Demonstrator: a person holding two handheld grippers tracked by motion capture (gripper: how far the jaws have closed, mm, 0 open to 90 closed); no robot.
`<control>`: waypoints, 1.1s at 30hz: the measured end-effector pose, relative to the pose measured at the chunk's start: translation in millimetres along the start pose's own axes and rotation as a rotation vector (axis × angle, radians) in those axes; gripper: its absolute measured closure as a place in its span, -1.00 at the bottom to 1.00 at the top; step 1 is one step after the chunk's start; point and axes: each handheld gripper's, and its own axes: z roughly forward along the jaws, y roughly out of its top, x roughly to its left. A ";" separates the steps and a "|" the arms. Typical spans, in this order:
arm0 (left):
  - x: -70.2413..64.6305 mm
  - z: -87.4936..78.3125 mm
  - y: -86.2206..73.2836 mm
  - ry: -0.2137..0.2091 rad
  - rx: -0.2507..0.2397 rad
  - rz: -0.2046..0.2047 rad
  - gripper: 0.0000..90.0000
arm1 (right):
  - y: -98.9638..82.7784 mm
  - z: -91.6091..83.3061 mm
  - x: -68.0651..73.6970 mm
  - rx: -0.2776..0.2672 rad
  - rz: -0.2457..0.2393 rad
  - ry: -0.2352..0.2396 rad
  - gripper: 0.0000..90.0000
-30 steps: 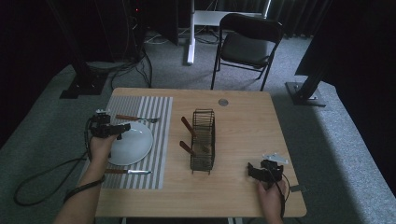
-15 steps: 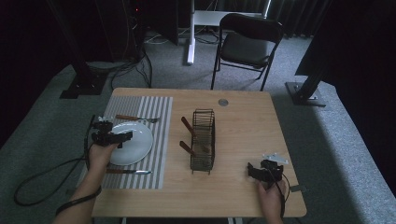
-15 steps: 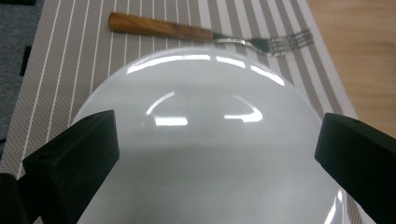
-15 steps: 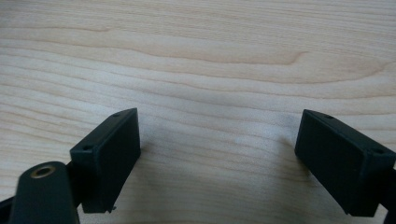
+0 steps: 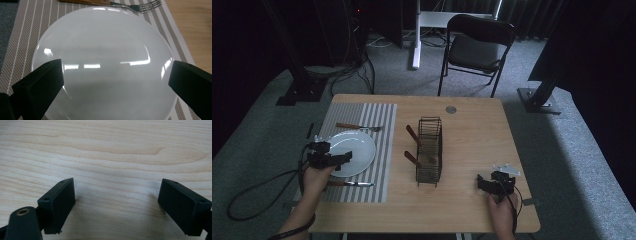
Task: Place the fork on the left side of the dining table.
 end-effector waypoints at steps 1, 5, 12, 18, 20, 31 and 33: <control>-0.5 -1.2 -1.8 -0.002 0.001 0.000 -1.00 | 0.0 0.0 0.0 0.000 0.000 0.000 -0.69; -1.7 -6.9 -9.8 -0.016 -0.010 -0.002 -1.00 | 0.0 0.0 0.0 0.000 0.000 0.000 -0.69; -6.5 -15.2 -23.7 -0.034 -0.016 0.012 -1.00 | 0.0 0.0 0.0 0.000 0.000 0.000 -0.69; -6.4 -21.2 -36.2 -0.039 -0.004 0.013 -1.00 | 0.0 0.0 0.0 0.000 0.000 0.000 -0.69; -7.0 -22.9 -41.1 -0.034 -0.004 0.017 -1.00 | 0.0 0.0 0.0 0.000 0.000 0.000 -0.69; -1.2 -36.2 -70.9 0.019 -0.014 0.011 -1.00 | 0.0 0.0 0.0 0.000 0.000 0.000 -0.69; 0.4 -37.6 -76.3 0.023 -0.017 0.010 -1.00 | 0.1 -0.1 0.1 0.001 0.000 0.000 -0.69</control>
